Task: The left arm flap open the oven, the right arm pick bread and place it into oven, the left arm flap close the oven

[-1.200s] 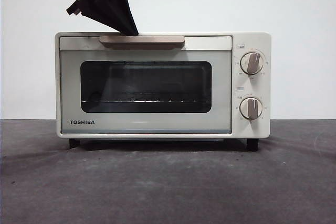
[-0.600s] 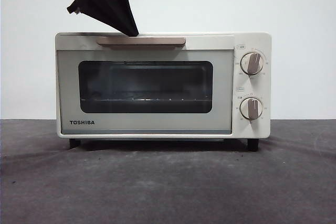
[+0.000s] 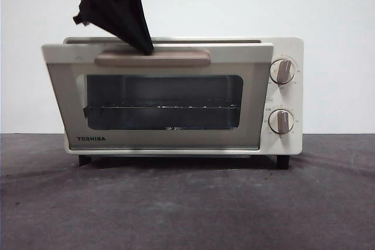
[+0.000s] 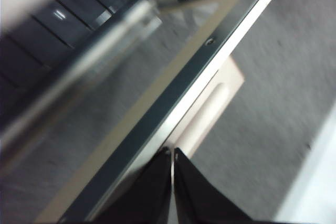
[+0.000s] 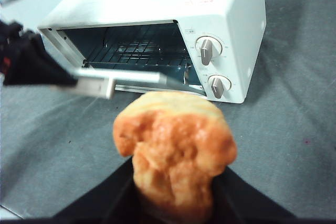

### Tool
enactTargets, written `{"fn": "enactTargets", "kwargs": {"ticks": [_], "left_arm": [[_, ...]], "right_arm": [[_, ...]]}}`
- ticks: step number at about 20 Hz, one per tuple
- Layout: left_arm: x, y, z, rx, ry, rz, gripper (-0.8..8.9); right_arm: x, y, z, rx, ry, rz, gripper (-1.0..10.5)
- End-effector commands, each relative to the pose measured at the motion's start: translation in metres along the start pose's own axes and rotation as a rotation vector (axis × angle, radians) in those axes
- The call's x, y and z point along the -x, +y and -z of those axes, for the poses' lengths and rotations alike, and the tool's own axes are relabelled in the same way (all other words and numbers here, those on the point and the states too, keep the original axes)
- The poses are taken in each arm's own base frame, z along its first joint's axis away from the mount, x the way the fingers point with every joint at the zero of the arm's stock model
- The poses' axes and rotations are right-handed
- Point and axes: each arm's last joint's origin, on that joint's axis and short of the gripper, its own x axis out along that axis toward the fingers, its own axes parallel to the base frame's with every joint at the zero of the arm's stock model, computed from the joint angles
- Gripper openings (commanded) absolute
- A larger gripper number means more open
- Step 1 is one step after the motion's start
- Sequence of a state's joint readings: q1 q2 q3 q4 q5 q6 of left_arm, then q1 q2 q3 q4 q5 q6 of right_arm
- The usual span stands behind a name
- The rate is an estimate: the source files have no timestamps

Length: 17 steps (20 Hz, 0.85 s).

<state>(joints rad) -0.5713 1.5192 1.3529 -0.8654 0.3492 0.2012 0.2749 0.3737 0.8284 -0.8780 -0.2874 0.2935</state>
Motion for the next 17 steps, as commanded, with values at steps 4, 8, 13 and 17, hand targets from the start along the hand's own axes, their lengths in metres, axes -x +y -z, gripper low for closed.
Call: {"fn": "enactTargets", "kwargs": {"ticks": [4, 8, 13, 17], "left_arm": [[-0.027, -0.008, 0.021, -0.017, 0.050, -0.040, 0.16], [-0.029, -0.021, 0.045, -0.008, -0.020, -0.090, 0.16], [-0.036, -0.026, 0.072, 0.051, -0.073, -0.102, 0.16], [-0.045, -0.030, 0.081, 0.081, -0.089, -0.132, 0.16]], "right_arm": [[0.002, 0.002, -0.003, -0.002, -0.016, -0.009, 1.4], [0.002, 0.002, -0.003, 0.002, -0.018, -0.008, 1.4], [0.002, 0.002, -0.003, 0.004, -0.025, -0.003, 1.4], [0.002, 0.002, -0.004, 0.005, -0.027, -0.003, 1.4]]}}
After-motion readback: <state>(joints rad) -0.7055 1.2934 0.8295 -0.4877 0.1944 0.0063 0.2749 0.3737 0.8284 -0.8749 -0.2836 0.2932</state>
